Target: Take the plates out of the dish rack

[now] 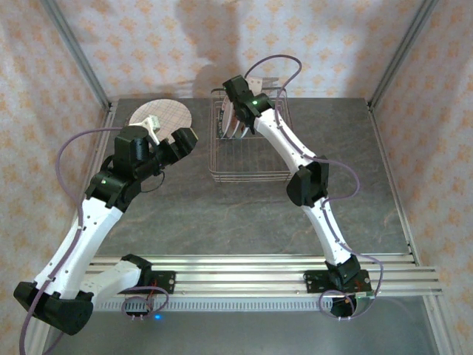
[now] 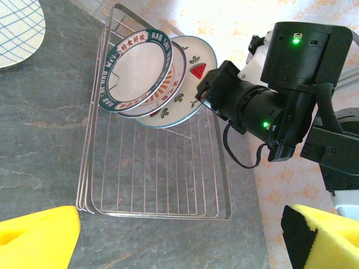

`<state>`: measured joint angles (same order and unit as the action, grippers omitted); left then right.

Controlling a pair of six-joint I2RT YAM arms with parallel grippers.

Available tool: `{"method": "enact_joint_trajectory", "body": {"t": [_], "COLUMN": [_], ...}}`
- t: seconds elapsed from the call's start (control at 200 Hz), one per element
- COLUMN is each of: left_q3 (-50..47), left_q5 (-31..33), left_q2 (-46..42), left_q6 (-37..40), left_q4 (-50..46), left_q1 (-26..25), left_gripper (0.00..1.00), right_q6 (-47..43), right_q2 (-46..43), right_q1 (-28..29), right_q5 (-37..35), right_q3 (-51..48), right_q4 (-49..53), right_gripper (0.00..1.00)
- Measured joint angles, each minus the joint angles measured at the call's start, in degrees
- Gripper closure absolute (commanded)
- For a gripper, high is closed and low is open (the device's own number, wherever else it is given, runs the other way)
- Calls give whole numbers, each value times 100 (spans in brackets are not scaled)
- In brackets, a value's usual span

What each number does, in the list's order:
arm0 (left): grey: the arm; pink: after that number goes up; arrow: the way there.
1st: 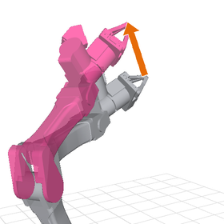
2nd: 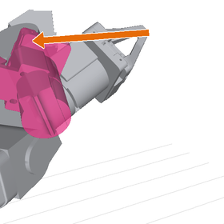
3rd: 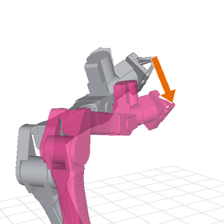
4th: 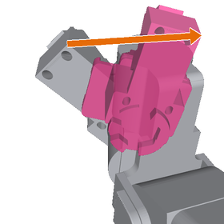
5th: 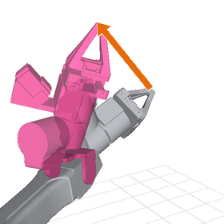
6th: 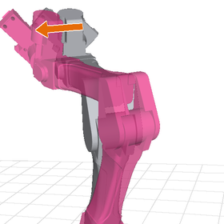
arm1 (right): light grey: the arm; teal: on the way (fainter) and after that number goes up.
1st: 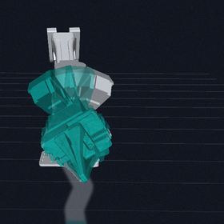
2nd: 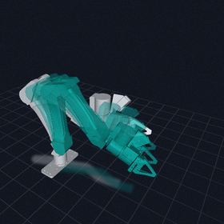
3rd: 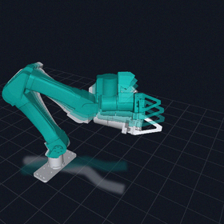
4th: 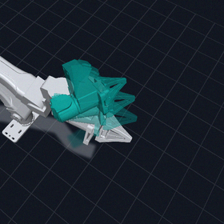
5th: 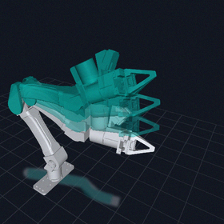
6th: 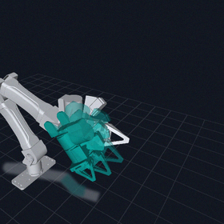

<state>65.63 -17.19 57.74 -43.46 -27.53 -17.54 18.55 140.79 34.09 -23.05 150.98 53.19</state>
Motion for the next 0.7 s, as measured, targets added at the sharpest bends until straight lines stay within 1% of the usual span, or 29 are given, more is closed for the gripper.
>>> {"method": "enact_joint_trajectory", "body": {"t": [0.696], "left_q3": [-131], "left_q5": [-37], "left_q2": [4], "left_q6": [-87], "left_q4": [260], "left_q1": [0], "left_gripper": [7], "right_q6": [-59], "right_q2": [-28], "right_q1": [52], "right_q5": [-293], "right_q3": [2], "right_q4": [4], "right_gripper": [100]}}
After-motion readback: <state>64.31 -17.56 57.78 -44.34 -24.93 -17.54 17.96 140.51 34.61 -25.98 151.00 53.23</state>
